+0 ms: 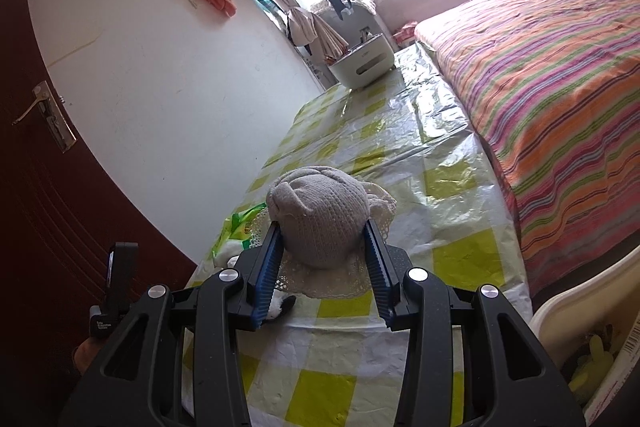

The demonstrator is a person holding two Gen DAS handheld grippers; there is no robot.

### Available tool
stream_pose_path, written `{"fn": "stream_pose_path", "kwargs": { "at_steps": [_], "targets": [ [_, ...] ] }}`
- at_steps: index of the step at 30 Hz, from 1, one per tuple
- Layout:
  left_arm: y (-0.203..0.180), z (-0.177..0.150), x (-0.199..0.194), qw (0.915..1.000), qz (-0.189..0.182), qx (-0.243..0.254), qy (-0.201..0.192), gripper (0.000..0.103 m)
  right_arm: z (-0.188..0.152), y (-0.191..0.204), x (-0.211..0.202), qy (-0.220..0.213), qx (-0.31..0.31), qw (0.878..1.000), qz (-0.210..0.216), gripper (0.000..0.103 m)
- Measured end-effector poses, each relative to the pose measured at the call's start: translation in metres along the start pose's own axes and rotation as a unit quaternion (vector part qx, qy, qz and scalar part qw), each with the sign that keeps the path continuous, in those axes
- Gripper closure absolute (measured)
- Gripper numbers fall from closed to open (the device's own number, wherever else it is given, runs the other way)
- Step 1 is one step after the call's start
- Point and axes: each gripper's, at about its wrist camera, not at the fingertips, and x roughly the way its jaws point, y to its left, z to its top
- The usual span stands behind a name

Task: Collect trash
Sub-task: 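Grasp the brown medicine bottle with the left gripper while right lifts the hat, then carry the hat over the bin and open the right gripper while left carries the bottle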

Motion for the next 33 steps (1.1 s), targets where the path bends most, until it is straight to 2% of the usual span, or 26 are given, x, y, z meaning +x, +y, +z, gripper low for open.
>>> {"fn": "stream_pose_path", "kwargs": {
  "at_steps": [5, 10, 14, 25, 33],
  "targets": [
    [0.000, -0.006, -0.004, 0.9999, -0.009, -0.002, -0.012, 0.059, -0.001, -0.005, -0.011, -0.015, 0.004, 1.000, -0.005, 0.063],
    [-0.008, -0.011, -0.028, 0.9984, 0.003, 0.017, -0.054, 0.059, -0.002, -0.007, -0.020, -0.027, 0.005, 1.000, -0.009, 0.063],
    [-0.019, -0.012, -0.050, 0.9963, -0.004, 0.030, -0.081, 0.059, -0.003, -0.007, -0.024, -0.035, 0.003, 0.999, -0.010, 0.063],
    [-0.066, -0.025, -0.084, 0.9888, -0.050, 0.087, -0.110, 0.059, -0.017, -0.008, -0.045, -0.052, -0.016, 0.998, -0.039, 0.063],
    [-0.111, -0.037, -0.096, 0.9795, -0.095, 0.136, -0.115, 0.059, -0.028, -0.026, -0.074, -0.079, -0.001, 0.993, -0.086, 0.063]
  ]
}}
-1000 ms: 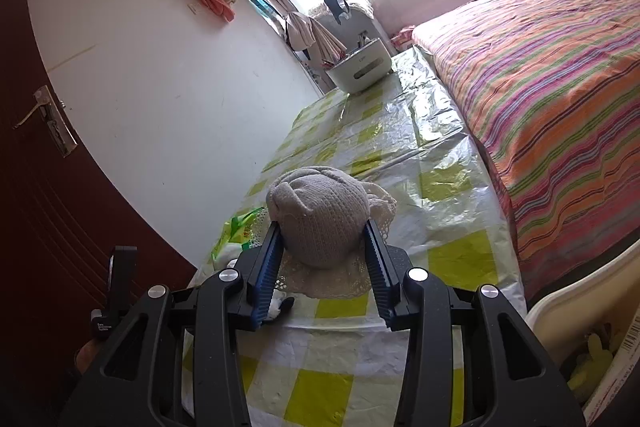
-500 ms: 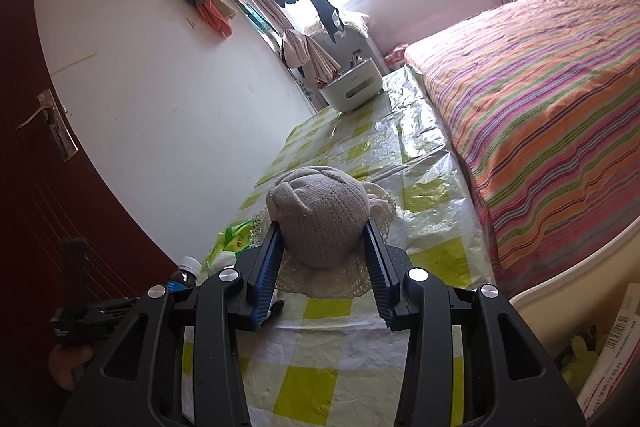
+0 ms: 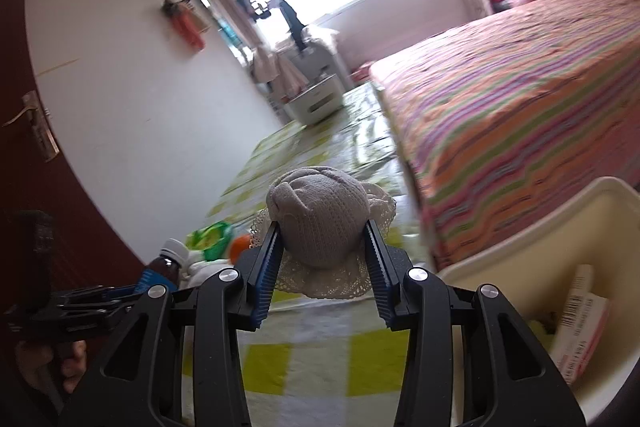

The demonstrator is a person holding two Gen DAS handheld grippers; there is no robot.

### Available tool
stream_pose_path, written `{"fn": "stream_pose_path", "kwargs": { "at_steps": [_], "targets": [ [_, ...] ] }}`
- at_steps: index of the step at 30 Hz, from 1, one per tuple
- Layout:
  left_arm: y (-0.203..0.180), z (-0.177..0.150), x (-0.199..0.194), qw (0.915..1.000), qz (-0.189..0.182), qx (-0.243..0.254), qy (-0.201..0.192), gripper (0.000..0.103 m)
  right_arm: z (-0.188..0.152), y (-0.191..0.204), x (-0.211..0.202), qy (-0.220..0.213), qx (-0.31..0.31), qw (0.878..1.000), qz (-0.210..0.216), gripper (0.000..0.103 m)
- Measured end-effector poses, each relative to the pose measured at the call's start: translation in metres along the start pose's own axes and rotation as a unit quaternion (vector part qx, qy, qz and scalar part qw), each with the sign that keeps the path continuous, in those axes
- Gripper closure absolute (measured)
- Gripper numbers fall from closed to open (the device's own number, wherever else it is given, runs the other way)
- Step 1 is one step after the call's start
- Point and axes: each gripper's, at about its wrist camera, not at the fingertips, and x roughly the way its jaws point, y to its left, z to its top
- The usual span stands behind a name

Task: Collect trash
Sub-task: 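Carry the hat over the bin and open the right gripper while left carries the bottle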

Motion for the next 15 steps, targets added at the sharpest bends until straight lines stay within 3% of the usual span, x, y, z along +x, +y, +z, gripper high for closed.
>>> {"fn": "stream_pose_path", "kwargs": {
  "at_steps": [7, 15],
  "targets": [
    [-0.045, 0.005, -0.004, 0.9983, -0.037, 0.043, -0.007, 0.059, -0.005, -0.025, -0.036, -0.047, 0.015, 0.996, -0.073, 0.063],
    [-0.093, 0.009, -0.010, 0.9933, -0.073, 0.089, -0.011, 0.059, -0.009, -0.059, -0.066, -0.086, 0.040, 0.981, -0.170, 0.063]
  ]
}}
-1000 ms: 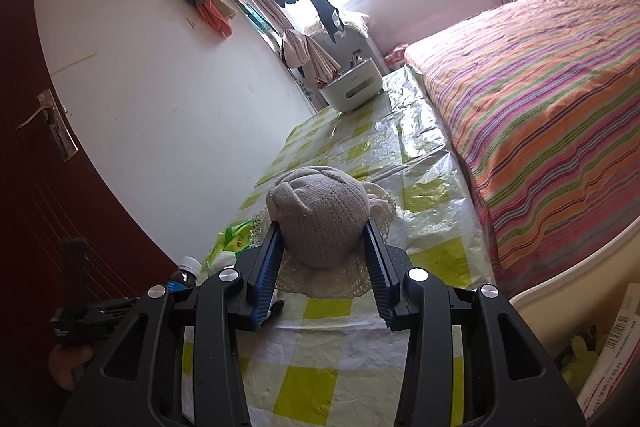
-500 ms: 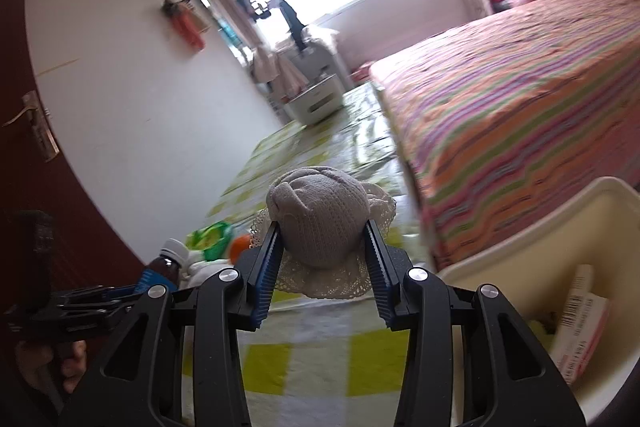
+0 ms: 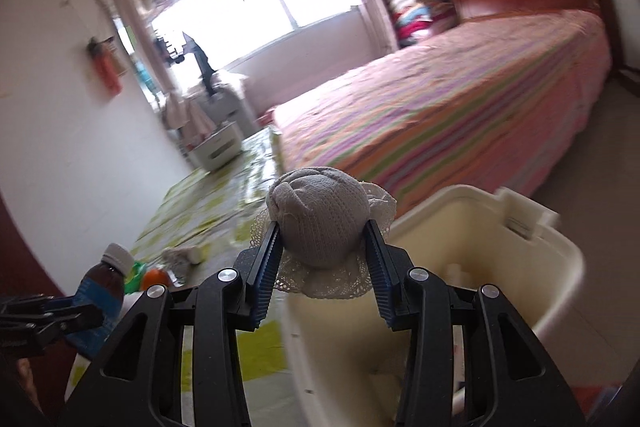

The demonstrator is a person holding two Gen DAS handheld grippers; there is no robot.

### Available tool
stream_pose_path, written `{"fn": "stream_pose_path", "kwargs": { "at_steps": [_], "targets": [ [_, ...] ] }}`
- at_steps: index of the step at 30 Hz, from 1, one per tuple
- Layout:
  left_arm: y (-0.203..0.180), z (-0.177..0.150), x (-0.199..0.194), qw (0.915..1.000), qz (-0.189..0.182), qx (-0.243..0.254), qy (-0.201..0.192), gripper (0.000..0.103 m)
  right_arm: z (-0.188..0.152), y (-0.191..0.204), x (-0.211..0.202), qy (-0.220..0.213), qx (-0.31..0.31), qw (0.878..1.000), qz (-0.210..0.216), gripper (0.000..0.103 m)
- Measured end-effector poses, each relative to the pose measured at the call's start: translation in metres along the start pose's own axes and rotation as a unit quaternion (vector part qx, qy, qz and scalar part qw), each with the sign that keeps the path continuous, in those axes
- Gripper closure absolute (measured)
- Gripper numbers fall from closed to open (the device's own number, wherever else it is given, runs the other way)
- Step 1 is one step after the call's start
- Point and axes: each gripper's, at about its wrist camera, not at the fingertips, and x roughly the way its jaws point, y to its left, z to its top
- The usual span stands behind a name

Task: Collect trash
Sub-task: 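Carry the hat over the bin and open the right gripper while left carries the bottle, then lower the brown bottle into the bin and open the left gripper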

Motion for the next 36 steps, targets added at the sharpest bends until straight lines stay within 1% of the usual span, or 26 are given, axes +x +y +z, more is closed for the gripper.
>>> {"fn": "stream_pose_path", "kwargs": {
  "at_steps": [2, 6, 12, 14, 15, 17, 19, 22, 24, 27, 31, 34, 36],
  "targets": [
    [-0.013, 0.003, 0.001, 0.9999, -0.008, 0.013, -0.001, 0.059, 0.001, -0.012, -0.001, -0.003, 0.017, 1.000, -0.026, 0.062],
    [-0.036, 0.009, 0.000, 0.9992, -0.022, 0.034, -0.005, 0.059, 0.003, -0.027, -0.007, -0.019, 0.036, 0.998, -0.045, 0.060],
    [-0.061, 0.017, 0.002, 0.9976, -0.035, 0.060, -0.006, 0.059, 0.004, -0.032, -0.007, -0.026, 0.060, 0.997, -0.044, 0.058],
    [-0.068, 0.018, 0.003, 0.9971, -0.037, 0.066, -0.005, 0.059, 0.004, -0.034, -0.008, -0.029, 0.067, 0.996, -0.043, 0.054],
    [-0.071, 0.018, 0.004, 0.9969, -0.038, 0.069, -0.003, 0.059, 0.002, -0.033, -0.011, -0.032, 0.070, 0.996, -0.044, 0.048],
    [-0.075, 0.019, 0.006, 0.9967, -0.038, 0.072, -0.001, 0.060, 0.001, -0.036, -0.017, -0.041, 0.077, 0.995, -0.042, 0.043],
    [-0.078, 0.020, 0.008, 0.9965, -0.039, 0.073, 0.003, 0.061, 0.002, -0.040, -0.022, -0.048, 0.086, 0.994, -0.042, 0.036],
    [-0.083, 0.021, 0.015, 0.9962, -0.043, 0.074, 0.012, 0.063, 0.000, -0.051, -0.027, -0.054, 0.108, 0.992, -0.040, 0.035],
    [-0.084, 0.021, 0.021, 0.9961, -0.049, 0.071, 0.019, 0.063, 0.000, -0.059, -0.029, -0.060, 0.126, 0.990, -0.039, 0.032],
    [-0.088, 0.022, 0.032, 0.9953, -0.060, 0.070, 0.027, 0.063, 0.000, -0.067, -0.029, -0.060, 0.145, 0.987, -0.033, 0.032],
    [-0.088, 0.028, 0.036, 0.9961, -0.053, 0.068, 0.021, 0.064, 0.000, -0.061, -0.028, -0.059, 0.149, 0.987, -0.023, 0.032],
    [-0.090, 0.033, 0.035, 0.9959, -0.053, 0.071, 0.015, 0.065, 0.002, -0.057, -0.028, -0.065, 0.145, 0.987, -0.020, 0.032],
    [-0.093, 0.037, 0.035, 0.9956, -0.054, 0.076, 0.010, 0.065, 0.001, -0.059, -0.031, -0.071, 0.154, 0.985, -0.019, 0.032]
  ]
}}
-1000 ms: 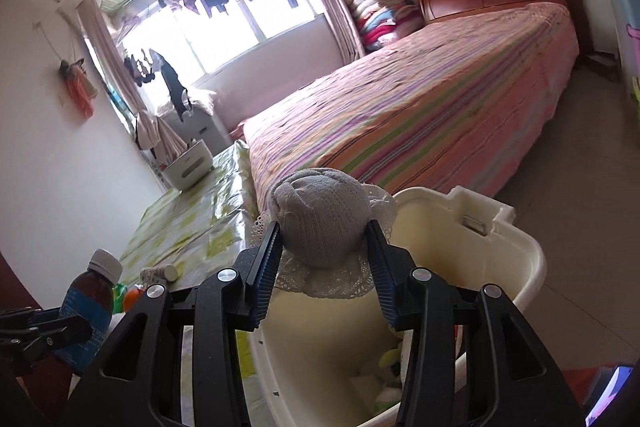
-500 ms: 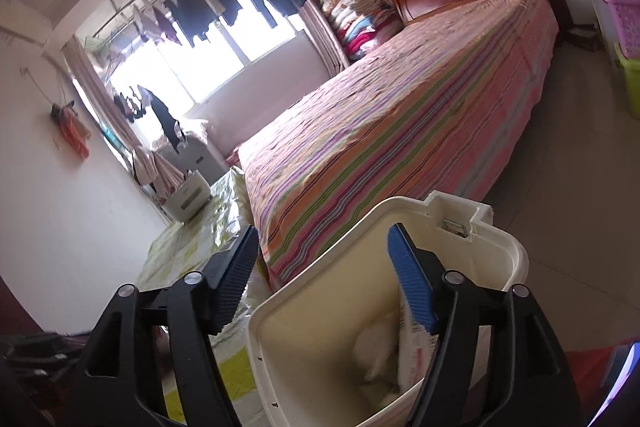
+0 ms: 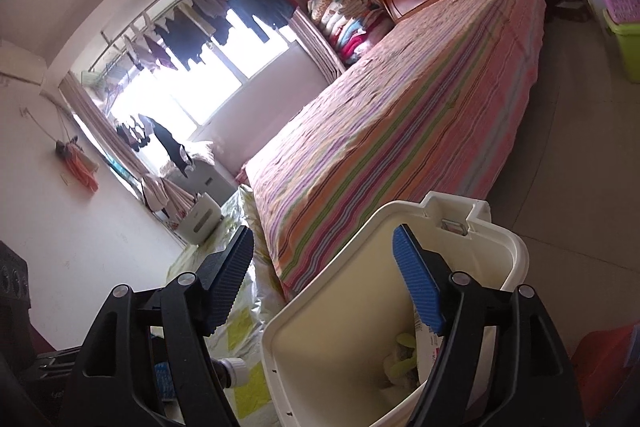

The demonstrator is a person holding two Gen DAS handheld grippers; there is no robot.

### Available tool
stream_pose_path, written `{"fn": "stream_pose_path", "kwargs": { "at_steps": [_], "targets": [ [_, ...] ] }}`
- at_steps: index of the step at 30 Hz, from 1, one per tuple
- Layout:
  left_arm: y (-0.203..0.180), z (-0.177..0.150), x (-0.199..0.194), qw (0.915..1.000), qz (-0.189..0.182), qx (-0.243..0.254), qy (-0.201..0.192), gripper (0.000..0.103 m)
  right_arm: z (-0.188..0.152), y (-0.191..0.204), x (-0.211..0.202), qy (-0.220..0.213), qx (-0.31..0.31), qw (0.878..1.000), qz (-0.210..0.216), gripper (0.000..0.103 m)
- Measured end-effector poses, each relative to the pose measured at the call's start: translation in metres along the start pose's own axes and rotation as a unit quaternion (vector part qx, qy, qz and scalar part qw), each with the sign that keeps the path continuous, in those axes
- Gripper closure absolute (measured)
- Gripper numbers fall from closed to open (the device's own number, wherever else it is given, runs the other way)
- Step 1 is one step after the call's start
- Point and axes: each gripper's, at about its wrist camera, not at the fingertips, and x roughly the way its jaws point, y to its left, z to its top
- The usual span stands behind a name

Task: Collect trash
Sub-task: 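Lower the brown bottle into the bin and open the left gripper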

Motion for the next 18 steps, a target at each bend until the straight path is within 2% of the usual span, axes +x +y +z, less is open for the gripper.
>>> {"fn": "stream_pose_path", "kwargs": {
  "at_steps": [8, 9, 10, 11, 18],
  "targets": [
    [-0.015, 0.026, 0.022, 0.9997, -0.018, 0.017, 0.002, 0.067, 0.010, -0.020, -0.011, -0.038, 0.031, 0.999, -0.006, 0.032],
    [-0.018, 0.029, 0.026, 0.9996, -0.022, 0.020, 0.005, 0.071, 0.010, -0.022, -0.012, -0.041, 0.035, 0.999, -0.006, 0.032],
    [-0.019, 0.031, 0.029, 0.9995, -0.026, 0.019, 0.006, 0.083, 0.011, -0.024, -0.013, -0.044, 0.039, 0.998, -0.006, 0.032],
    [-0.022, 0.033, 0.032, 0.9993, -0.028, 0.021, 0.009, 0.100, 0.011, -0.026, -0.014, -0.048, 0.043, 0.998, -0.007, 0.032],
    [-0.038, 0.054, 0.049, 0.9989, -0.034, 0.031, 0.014, 0.100, 0.010, -0.034, -0.013, -0.053, 0.065, 0.996, -0.006, 0.032]
  ]
}}
